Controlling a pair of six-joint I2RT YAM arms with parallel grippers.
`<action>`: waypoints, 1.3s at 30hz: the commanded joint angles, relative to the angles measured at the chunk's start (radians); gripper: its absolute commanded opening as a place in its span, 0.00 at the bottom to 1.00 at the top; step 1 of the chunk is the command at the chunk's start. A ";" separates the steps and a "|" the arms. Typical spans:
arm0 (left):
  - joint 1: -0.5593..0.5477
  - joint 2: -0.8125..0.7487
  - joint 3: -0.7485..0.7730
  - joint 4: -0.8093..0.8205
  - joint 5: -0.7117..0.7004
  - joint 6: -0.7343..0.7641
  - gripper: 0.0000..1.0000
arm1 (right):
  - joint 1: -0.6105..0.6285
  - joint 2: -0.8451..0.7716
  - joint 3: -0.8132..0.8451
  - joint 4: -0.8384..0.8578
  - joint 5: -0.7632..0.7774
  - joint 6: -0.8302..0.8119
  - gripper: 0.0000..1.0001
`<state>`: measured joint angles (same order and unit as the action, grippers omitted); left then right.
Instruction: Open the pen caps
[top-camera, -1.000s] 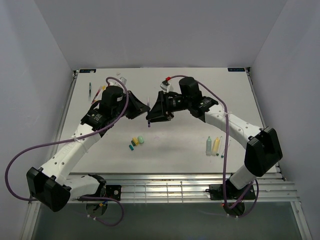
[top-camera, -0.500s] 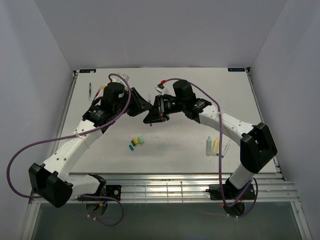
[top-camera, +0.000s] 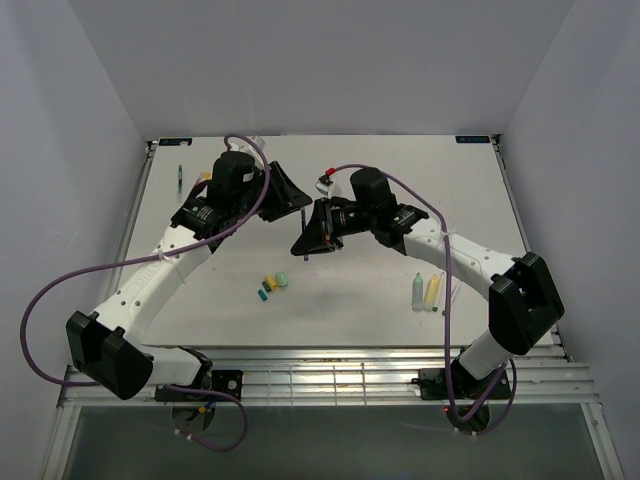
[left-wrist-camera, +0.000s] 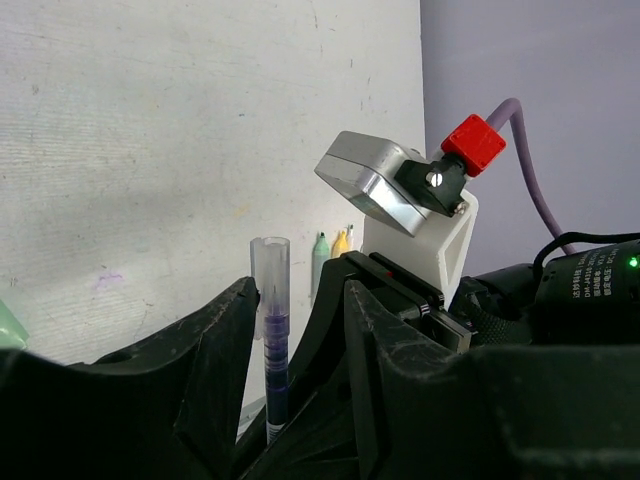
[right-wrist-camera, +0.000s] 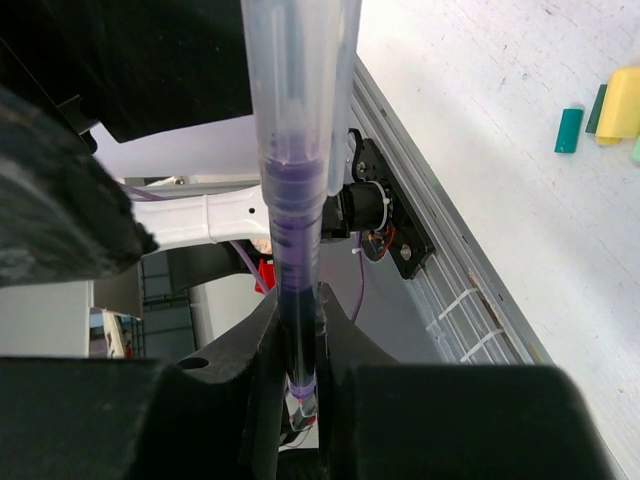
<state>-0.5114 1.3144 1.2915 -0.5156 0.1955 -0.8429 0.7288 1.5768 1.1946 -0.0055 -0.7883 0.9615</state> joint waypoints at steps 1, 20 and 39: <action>0.002 -0.006 0.005 0.011 0.028 0.018 0.50 | 0.006 -0.037 0.022 0.061 -0.035 -0.003 0.08; 0.002 0.040 0.028 -0.058 0.010 0.047 0.59 | 0.007 -0.064 -0.003 0.073 -0.049 0.005 0.08; 0.007 0.081 0.098 -0.124 0.002 0.044 0.00 | 0.017 -0.051 0.107 -0.290 0.122 -0.179 0.08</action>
<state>-0.5171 1.3876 1.3262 -0.5869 0.2298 -0.8043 0.7425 1.5490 1.2140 -0.1074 -0.7601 0.8970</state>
